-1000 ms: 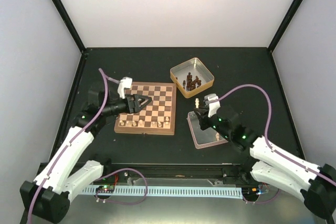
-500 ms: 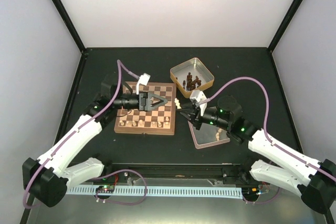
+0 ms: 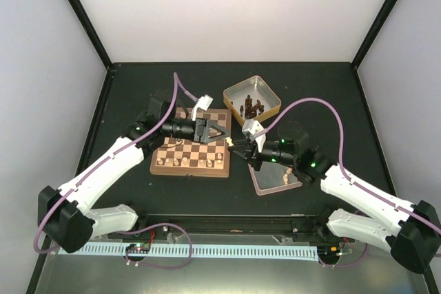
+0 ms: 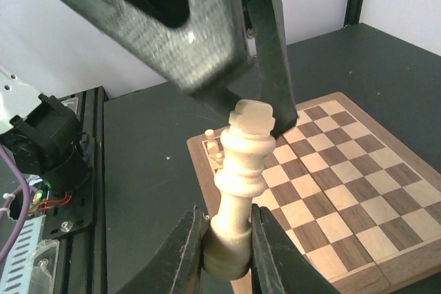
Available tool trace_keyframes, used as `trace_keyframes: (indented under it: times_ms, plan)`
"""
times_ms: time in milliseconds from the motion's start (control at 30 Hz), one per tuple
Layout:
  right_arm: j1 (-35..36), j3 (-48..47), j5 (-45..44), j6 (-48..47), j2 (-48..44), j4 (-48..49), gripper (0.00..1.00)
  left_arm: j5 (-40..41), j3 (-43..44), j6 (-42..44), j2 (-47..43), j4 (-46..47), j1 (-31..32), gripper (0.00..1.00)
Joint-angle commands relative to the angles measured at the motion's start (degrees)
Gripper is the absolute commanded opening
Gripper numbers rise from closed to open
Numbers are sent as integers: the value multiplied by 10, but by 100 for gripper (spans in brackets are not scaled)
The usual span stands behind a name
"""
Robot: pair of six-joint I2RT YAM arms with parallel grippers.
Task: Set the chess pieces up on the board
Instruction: Place the chess piece on the chessboard.
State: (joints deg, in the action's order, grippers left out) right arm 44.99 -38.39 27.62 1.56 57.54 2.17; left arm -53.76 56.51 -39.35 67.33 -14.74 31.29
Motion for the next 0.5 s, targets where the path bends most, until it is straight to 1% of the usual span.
trace_keyframes:
  times_ms: [0,100,200,367,467]
  plan:
    - [3,-23,-5,-11,0,-3,14,-1,29,37,13,-44,14,36]
    - [4,-24,-5,-11,0,-3,14,12,34,53,22,-72,18,35]
    - [3,-25,-3,-10,2,-5,14,12,35,58,28,-75,22,35]
    - [4,-25,-2,-10,4,-8,14,11,42,62,34,-75,24,26]
    - [4,-25,-1,-9,5,-8,15,16,44,69,40,-83,26,24]
